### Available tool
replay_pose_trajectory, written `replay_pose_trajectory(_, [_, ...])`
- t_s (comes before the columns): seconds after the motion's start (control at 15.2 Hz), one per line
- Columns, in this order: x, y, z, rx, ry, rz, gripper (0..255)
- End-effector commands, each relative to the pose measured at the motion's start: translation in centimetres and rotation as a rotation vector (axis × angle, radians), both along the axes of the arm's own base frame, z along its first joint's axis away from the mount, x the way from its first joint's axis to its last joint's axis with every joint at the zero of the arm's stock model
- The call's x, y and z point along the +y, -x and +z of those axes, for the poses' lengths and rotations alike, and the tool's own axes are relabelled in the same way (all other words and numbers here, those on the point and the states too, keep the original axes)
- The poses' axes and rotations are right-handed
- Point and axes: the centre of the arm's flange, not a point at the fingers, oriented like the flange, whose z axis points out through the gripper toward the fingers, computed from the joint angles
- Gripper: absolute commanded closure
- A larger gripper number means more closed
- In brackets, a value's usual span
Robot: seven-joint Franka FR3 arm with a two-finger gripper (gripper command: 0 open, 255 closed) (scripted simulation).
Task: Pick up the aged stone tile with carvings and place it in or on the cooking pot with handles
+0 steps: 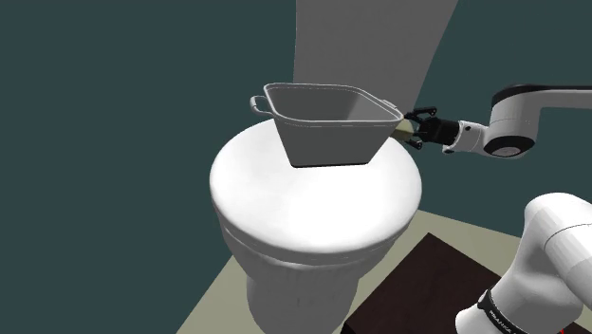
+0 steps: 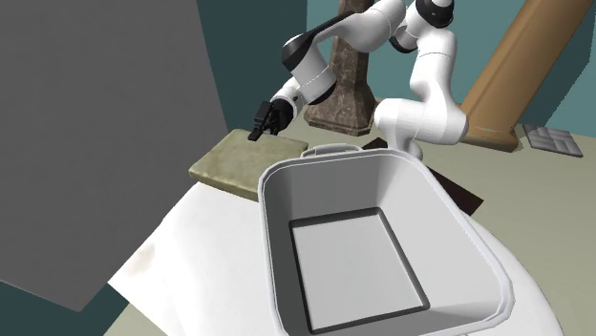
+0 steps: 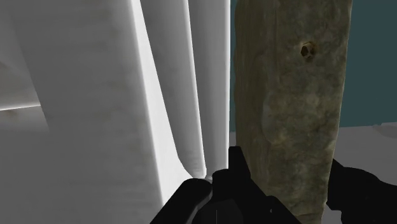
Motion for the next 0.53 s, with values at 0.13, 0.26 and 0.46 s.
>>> replay_pose_trajectory(0.13, [0.0, 0.0, 1.5, 0.001, 0.0, 0.0, 255])
replay_pose_trajectory(0.26, [0.0, 0.0, 2.6, 0.001, 0.0, 0.0, 255])
replay_pose_trajectory(0.46, [0.0, 0.0, 4.2, 0.001, 0.0, 0.0, 255])
